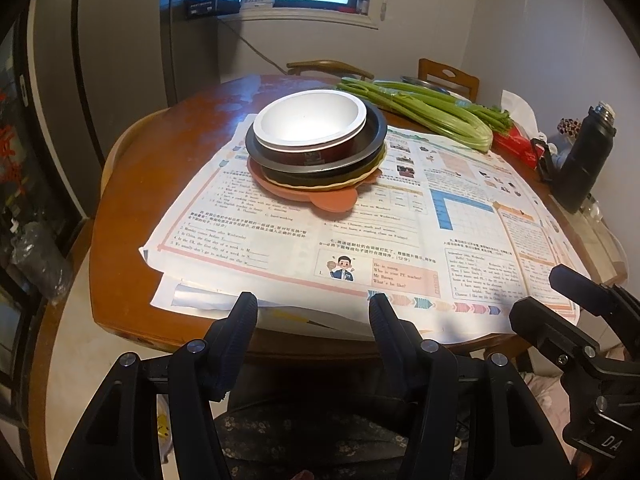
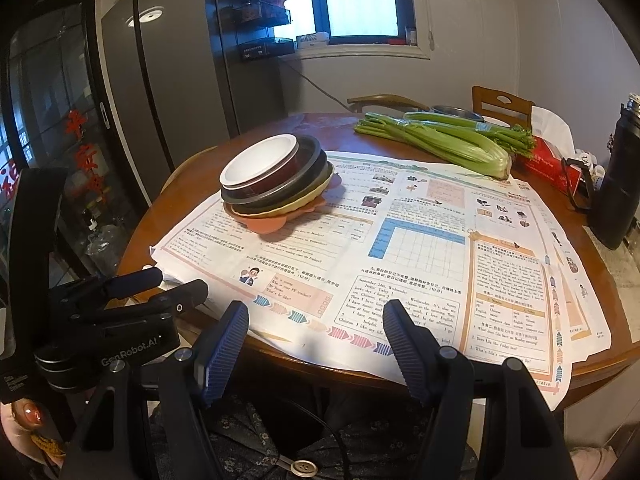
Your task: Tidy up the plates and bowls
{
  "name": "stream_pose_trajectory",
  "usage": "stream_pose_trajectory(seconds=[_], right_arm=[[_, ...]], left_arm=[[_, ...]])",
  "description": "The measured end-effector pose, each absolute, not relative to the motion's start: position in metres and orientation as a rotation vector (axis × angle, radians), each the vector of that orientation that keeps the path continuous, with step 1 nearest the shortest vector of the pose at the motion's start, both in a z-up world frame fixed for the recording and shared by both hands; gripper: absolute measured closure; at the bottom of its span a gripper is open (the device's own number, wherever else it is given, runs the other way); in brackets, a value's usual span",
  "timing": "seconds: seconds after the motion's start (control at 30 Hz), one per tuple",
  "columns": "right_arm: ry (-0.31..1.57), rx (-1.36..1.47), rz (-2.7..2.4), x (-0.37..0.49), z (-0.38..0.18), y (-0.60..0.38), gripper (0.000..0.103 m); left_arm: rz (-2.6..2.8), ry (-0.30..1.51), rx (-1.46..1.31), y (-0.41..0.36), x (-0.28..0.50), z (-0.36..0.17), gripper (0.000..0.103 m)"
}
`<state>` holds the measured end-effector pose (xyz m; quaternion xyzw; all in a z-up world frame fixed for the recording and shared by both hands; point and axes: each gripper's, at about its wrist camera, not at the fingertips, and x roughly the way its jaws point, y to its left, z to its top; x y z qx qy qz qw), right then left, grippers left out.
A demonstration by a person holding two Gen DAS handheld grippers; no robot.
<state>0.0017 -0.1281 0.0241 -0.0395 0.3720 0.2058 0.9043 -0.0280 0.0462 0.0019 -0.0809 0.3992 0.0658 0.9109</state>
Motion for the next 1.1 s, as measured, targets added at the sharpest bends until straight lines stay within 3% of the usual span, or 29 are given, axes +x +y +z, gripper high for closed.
stream_pose_trajectory(seconds=[1.1], right_arm=[[0.767, -0.095, 0.429, -0.0001, 0.0234, -0.1281, 0.034]], left_arm=[[0.136, 0.840, -0.161, 0.0460, -0.0260, -0.0018, 0.043]])
